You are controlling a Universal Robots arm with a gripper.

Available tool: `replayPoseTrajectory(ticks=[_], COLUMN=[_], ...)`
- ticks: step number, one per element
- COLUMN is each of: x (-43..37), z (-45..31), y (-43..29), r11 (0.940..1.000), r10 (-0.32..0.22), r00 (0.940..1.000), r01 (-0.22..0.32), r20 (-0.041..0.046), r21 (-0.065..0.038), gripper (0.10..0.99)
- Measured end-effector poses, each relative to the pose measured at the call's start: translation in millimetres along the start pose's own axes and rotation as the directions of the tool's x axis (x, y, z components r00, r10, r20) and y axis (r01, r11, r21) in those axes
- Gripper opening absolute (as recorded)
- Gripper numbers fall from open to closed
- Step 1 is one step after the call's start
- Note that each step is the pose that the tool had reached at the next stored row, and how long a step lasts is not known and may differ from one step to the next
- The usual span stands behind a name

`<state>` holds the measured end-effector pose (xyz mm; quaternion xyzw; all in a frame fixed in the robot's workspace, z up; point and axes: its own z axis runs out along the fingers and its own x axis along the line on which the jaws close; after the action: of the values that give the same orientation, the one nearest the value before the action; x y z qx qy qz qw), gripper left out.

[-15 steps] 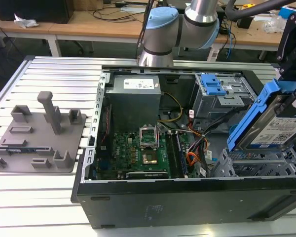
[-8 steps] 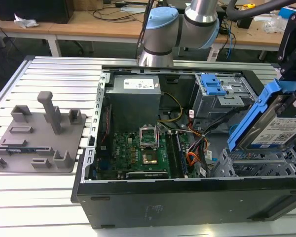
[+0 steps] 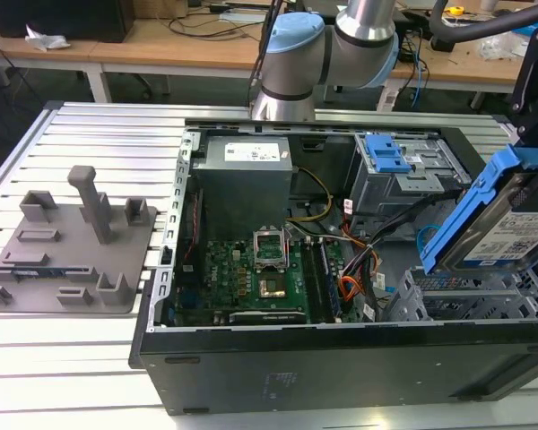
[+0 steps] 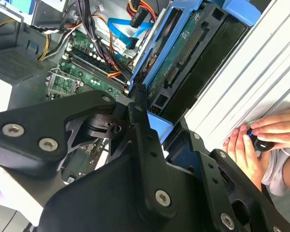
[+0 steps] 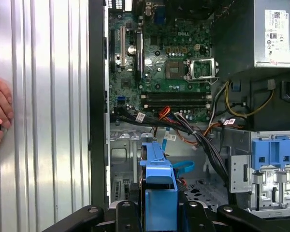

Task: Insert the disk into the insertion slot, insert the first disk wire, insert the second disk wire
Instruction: 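Insert the disk into the insertion slot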

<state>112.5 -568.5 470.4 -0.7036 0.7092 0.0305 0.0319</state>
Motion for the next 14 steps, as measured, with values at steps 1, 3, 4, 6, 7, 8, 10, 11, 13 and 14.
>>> replayPoseTrajectory(ticks=[1, 3, 4, 6, 7, 8, 10, 11, 13, 14], x=[0.0, -0.1, -0.1, -0.1, -0.1, -0.1, 0.0, 0.0, 0.0, 0.1], z=[0.0, 0.0, 0.0, 0.0, 0.2, 0.4, 0.8, 1.0, 1.7, 2.1], y=[0.0, 0.0, 0.0, 0.0, 0.0, 0.0, 0.0, 0.0, 0.0, 0.0], r11=[1.0000, 1.0000, 1.0000, 1.0000, 1.0000, 1.0000, 1.0000, 1.0000, 1.0000, 1.0000], r10=[0.000, 0.000, 0.000, 0.000, -0.001, -0.002, -0.002, -0.002, -0.002, -0.002], r00=[1.0000, 1.0000, 1.0000, 1.0000, 1.0000, 1.0000, 1.0000, 1.0000, 1.0000, 1.0000], r01=[0.000, 0.000, 0.000, 0.000, 0.001, 0.002, 0.002, 0.002, 0.002, 0.002], r20=[-0.0003, -0.0003, -0.0002, -0.0002, -0.0002, -0.0003, -0.0004, -0.0004, -0.0004, -0.0004], r21=[0.000, 0.000, 0.000, 0.000, -0.001, -0.001, -0.002, -0.003, -0.005, -0.005], gripper=[0.365, 0.365, 0.365, 0.365, 0.365, 0.365, 0.365, 0.365, 0.365, 0.365])
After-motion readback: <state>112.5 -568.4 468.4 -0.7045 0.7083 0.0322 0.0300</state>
